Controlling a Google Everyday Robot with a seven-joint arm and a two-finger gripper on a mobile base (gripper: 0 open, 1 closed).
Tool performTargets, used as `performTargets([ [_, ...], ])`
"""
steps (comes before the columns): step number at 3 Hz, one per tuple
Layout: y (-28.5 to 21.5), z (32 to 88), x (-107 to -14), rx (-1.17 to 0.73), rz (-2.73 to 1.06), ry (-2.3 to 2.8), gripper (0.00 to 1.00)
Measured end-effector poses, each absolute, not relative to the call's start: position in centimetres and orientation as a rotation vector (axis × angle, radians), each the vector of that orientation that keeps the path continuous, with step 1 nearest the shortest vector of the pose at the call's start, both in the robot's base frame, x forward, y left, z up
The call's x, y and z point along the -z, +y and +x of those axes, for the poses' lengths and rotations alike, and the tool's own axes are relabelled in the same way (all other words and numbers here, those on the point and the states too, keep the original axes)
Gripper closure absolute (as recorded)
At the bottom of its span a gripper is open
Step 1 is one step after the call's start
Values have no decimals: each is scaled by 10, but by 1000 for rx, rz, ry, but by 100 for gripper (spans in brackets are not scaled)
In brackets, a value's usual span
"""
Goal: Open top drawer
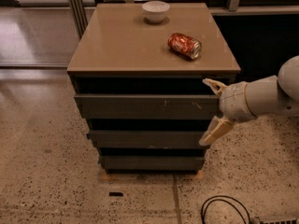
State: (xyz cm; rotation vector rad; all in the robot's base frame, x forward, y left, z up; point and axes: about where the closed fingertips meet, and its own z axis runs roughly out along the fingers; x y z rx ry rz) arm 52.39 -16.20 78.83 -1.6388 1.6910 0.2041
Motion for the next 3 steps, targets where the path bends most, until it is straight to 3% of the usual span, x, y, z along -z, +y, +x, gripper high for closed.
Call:
performTargets([
  [3,-138,553,-704,-353,-1675,1733,0],
])
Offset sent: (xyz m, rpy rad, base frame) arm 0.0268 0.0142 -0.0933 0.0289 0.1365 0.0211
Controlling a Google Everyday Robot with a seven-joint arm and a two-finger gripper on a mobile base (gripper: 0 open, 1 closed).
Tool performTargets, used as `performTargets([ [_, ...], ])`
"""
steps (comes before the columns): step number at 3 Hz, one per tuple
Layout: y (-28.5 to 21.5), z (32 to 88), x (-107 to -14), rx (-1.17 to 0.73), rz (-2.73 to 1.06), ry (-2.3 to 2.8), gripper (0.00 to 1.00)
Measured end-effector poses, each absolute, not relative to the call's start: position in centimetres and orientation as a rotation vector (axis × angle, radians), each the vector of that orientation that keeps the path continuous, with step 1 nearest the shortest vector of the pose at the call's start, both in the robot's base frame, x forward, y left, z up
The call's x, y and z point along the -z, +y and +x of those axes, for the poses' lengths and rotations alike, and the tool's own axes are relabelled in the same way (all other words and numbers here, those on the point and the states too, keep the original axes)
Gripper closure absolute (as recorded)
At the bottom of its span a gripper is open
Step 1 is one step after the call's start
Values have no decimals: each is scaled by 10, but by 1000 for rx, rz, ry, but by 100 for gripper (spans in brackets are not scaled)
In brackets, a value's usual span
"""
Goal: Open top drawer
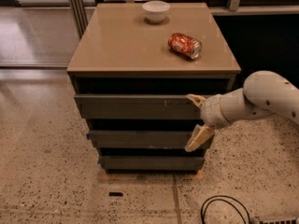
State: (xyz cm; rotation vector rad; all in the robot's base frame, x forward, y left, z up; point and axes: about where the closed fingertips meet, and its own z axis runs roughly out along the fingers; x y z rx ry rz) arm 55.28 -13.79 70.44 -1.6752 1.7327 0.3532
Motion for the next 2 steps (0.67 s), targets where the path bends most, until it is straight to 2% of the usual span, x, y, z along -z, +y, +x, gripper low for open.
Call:
performTargets([
  [1,-124,572,-682,-367,-1720,1744,0],
  [2,-138,590,-688,-306,-1736,1777,0],
])
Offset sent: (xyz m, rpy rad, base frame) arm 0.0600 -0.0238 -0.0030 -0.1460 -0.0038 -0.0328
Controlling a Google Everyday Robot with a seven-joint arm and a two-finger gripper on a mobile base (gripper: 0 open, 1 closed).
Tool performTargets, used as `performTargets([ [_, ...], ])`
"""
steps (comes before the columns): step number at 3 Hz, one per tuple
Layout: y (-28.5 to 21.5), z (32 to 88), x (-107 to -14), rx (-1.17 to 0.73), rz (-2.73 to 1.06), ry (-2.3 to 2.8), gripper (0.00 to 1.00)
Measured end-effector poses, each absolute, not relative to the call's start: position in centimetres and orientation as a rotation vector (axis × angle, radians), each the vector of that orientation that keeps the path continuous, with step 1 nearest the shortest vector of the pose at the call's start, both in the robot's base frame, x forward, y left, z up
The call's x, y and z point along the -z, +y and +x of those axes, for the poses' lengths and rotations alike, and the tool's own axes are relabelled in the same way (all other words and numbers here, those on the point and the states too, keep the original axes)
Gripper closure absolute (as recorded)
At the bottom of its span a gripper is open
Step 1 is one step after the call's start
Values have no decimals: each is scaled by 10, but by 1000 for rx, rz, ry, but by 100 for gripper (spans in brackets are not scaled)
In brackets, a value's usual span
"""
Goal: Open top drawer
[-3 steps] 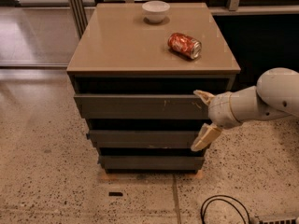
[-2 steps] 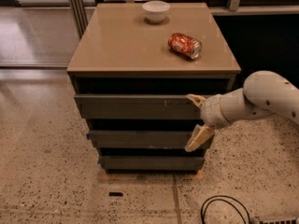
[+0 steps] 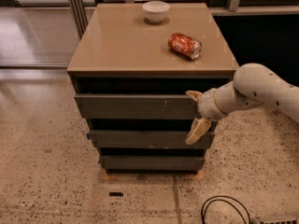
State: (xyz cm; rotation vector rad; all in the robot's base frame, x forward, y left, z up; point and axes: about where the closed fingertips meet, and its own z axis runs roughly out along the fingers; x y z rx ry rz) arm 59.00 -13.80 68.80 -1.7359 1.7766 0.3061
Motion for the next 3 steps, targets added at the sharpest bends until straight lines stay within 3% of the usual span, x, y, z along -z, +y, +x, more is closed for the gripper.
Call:
performTargets([
  [3,-158,556,-715,-137,-1819,1840,0],
])
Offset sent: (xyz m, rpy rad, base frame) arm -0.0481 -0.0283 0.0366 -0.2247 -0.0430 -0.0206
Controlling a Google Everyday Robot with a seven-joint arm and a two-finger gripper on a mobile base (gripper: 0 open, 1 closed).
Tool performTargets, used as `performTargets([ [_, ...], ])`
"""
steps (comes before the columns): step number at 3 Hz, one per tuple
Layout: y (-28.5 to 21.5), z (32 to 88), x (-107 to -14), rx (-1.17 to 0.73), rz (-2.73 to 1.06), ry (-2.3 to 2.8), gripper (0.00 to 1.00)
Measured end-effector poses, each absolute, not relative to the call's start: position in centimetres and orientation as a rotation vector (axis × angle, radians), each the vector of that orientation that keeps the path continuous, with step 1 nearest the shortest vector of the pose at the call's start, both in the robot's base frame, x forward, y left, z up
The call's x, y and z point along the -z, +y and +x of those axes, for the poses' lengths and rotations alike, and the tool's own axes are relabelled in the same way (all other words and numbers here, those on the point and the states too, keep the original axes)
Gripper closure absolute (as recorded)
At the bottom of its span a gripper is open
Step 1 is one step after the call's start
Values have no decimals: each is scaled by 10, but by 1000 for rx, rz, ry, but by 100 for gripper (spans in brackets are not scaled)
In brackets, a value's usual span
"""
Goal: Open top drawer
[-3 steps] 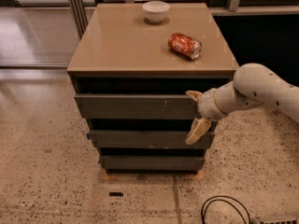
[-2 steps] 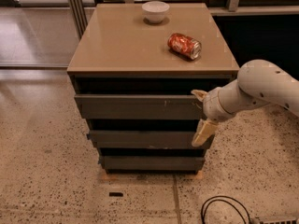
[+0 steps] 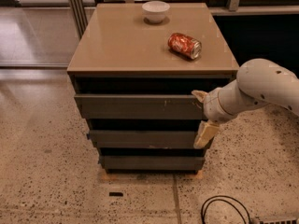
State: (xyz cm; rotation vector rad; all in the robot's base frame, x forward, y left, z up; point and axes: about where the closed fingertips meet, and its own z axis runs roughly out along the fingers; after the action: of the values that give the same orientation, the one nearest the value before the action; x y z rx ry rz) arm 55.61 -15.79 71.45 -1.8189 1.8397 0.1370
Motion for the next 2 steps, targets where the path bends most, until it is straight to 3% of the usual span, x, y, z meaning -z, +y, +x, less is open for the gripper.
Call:
performTargets([
  [2,-142,576,-695,-164,-1866,1815,0],
])
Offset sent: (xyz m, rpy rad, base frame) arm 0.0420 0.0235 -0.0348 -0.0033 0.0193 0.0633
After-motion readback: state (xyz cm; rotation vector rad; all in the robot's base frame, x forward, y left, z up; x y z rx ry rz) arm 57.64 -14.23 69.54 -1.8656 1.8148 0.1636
